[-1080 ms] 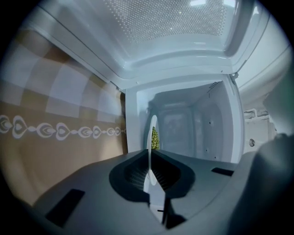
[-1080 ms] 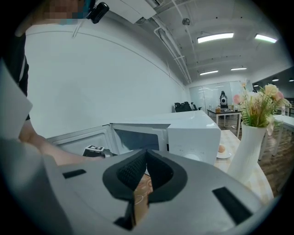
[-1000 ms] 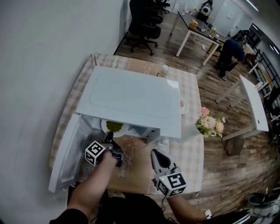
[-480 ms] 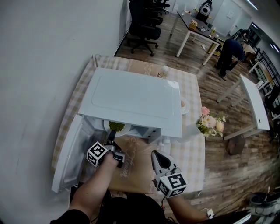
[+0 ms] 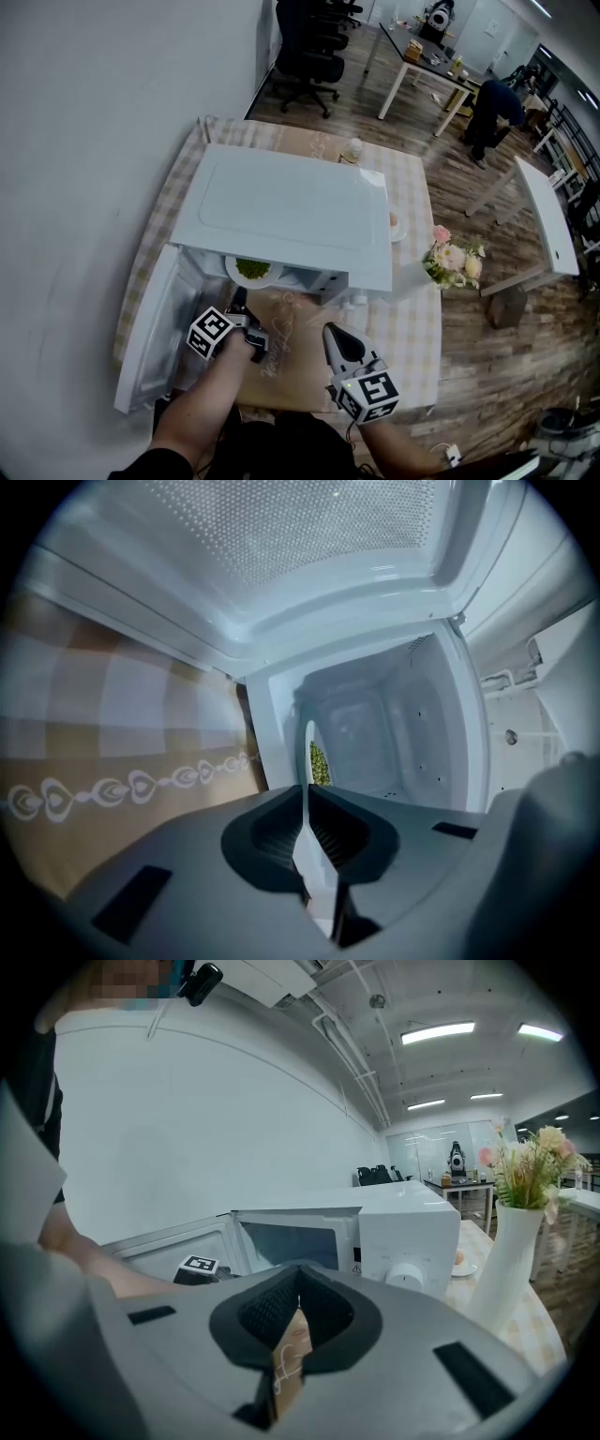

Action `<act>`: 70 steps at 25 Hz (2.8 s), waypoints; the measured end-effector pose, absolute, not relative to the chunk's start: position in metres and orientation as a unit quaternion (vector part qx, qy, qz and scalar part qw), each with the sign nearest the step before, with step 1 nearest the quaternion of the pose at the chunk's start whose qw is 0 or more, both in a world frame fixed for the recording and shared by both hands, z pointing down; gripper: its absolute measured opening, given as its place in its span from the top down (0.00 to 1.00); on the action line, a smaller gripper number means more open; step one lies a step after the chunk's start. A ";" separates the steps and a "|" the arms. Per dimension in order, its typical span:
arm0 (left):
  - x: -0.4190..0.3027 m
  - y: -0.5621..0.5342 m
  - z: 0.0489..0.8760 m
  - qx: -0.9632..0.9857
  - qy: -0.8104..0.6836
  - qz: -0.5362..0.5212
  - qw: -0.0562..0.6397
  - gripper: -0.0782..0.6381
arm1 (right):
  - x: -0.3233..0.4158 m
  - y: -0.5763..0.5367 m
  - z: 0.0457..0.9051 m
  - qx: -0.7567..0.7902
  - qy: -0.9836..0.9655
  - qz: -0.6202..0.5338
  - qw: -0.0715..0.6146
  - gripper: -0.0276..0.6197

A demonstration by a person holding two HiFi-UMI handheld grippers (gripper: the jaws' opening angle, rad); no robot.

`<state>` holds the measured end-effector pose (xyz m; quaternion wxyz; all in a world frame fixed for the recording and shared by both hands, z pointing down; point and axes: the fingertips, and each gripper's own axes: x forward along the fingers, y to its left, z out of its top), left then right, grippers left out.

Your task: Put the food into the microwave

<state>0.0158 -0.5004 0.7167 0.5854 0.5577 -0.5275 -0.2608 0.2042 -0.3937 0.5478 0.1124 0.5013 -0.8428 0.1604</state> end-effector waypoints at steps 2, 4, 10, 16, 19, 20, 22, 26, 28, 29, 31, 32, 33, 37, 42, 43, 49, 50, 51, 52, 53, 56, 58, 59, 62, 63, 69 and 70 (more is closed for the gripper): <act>0.017 -0.502 0.717 0.560 -0.527 -0.259 0.585 0.85 | 0.207 -0.394 0.549 0.504 -0.841 0.159 0.114 0.95; 0.018 -0.506 0.719 0.562 -0.529 -0.255 0.583 0.85 | 0.210 -0.393 0.551 0.507 -0.839 0.160 0.116 0.95; 0.018 -0.519 0.717 0.570 -0.540 -0.247 0.568 0.85 | 0.216 -0.393 0.554 0.509 -0.837 0.164 0.117 0.95; 0.020 -0.529 0.717 0.578 -0.548 -0.236 0.556 0.85 | 0.224 -0.394 0.555 0.514 -0.833 0.165 0.118 0.95; 0.021 -0.531 0.719 0.583 -0.552 -0.225 0.552 0.85 | 0.228 -0.393 0.556 0.516 -0.831 0.172 0.116 0.95; 0.021 -0.532 0.719 0.581 -0.553 -0.226 0.553 0.85 | 0.229 -0.393 0.555 0.517 -0.830 0.170 0.117 0.95; 0.021 -0.532 0.720 0.582 -0.556 -0.223 0.550 0.85 | 0.232 -0.393 0.554 0.519 -0.830 0.168 0.118 0.95; 0.020 -0.532 0.720 0.596 -0.571 -0.192 0.531 0.85 | 0.231 -0.391 0.554 0.517 -0.831 0.169 0.118 0.95; 0.020 -0.532 0.714 0.612 -0.584 -0.164 0.508 0.85 | 0.230 -0.389 0.555 0.516 -0.832 0.167 0.119 0.95; 0.021 -0.532 0.710 0.622 -0.587 -0.152 0.495 0.85 | 0.231 -0.387 0.556 0.516 -0.831 0.168 0.119 0.95; 0.025 -0.534 0.705 0.637 -0.585 -0.138 0.483 0.85 | 0.231 -0.386 0.558 0.517 -0.830 0.173 0.121 0.95; 0.026 -0.535 0.706 0.637 -0.584 -0.133 0.485 0.85 | 0.232 -0.385 0.559 0.517 -0.829 0.175 0.121 0.95; 0.026 -0.535 0.708 0.636 -0.584 -0.129 0.488 0.85 | 0.232 -0.384 0.560 0.518 -0.828 0.176 0.121 0.95; 0.027 -0.540 0.708 0.647 -0.581 -0.121 0.479 0.85 | 0.235 -0.384 0.558 0.521 -0.828 0.170 0.120 0.95; 0.032 -0.544 0.706 0.669 -0.571 -0.101 0.464 0.85 | 0.238 -0.381 0.559 0.523 -0.826 0.172 0.120 0.95; 0.033 -0.545 0.706 0.674 -0.567 -0.099 0.463 0.85 | 0.237 -0.380 0.559 0.523 -0.826 0.173 0.119 0.95; 0.037 -0.541 0.697 0.700 -0.551 -0.079 0.448 0.85 | 0.235 -0.374 0.551 0.528 -0.825 0.170 0.111 0.95; 0.038 -0.537 0.691 0.706 -0.548 -0.079 0.442 0.85 | 0.235 -0.372 0.548 0.531 -0.823 0.171 0.108 0.95; 0.039 -0.532 0.685 0.713 -0.544 -0.080 0.435 0.85 | 0.233 -0.370 0.546 0.532 -0.822 0.172 0.106 0.95; 0.040 -0.526 0.679 0.721 -0.540 -0.081 0.428 0.85 | 0.231 -0.367 0.544 0.532 -0.823 0.170 0.104 0.95; 0.041 -0.519 0.674 0.727 -0.536 -0.081 0.421 0.85 | 0.229 -0.364 0.543 0.531 -0.824 0.168 0.103 0.95; 0.048 -0.492 0.654 0.746 -0.519 -0.082 0.408 0.85 | 0.220 -0.355 0.536 0.533 -0.825 0.163 0.093 0.95; 0.051 -0.474 0.639 0.762 -0.506 -0.084 0.395 0.85 | 0.213 -0.347 0.530 0.533 -0.826 0.161 0.086 0.95; 0.051 -0.466 0.631 0.772 -0.499 -0.086 0.385 0.85 | 0.209 -0.343 0.527 0.533 -0.827 0.159 0.084 0.95; 0.047 -0.444 0.612 0.798 -0.485 -0.072 0.350 0.85 | 0.198 -0.331 0.520 0.538 -0.825 0.157 0.077 0.95; 0.043 -0.437 0.606 0.804 -0.484 -0.066 0.340 0.85 | 0.195 -0.327 0.518 0.540 -0.824 0.156 0.074 0.95; 0.026 -0.394 0.568 0.833 -0.467 -0.061 0.290 0.85 | 0.171 -0.295 0.500 0.548 -0.822 0.146 0.058 0.95; 0.025 -0.385 0.560 0.838 -0.462 -0.065 0.284 0.86 | 0.168 -0.288 0.497 0.550 -0.821 0.143 0.056 0.95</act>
